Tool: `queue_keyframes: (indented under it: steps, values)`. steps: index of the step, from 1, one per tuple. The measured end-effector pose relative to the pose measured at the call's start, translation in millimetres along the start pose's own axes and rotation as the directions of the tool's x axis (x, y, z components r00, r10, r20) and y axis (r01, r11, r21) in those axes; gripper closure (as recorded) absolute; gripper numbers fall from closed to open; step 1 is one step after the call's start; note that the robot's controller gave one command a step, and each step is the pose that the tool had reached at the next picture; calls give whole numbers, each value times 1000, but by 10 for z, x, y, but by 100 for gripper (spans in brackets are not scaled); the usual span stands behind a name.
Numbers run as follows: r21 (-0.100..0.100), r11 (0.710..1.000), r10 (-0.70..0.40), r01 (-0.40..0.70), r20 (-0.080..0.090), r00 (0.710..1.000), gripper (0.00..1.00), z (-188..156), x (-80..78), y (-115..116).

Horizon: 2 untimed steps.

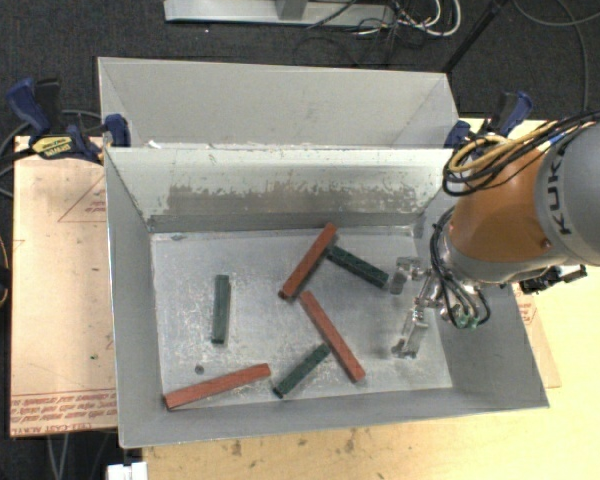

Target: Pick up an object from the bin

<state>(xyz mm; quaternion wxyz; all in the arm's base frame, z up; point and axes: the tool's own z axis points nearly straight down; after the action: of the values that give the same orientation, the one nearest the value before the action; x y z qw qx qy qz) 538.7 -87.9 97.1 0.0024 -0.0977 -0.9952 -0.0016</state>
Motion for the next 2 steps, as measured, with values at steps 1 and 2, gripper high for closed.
queue_keyframes:
  steps: [1, 2]
  values:
    - [1, 996, 93, -93, 17, 996, 0, -674, -555, -160]
    - [-1, 989, 146, -146, 4, 989, 0, 316, -934, 259]
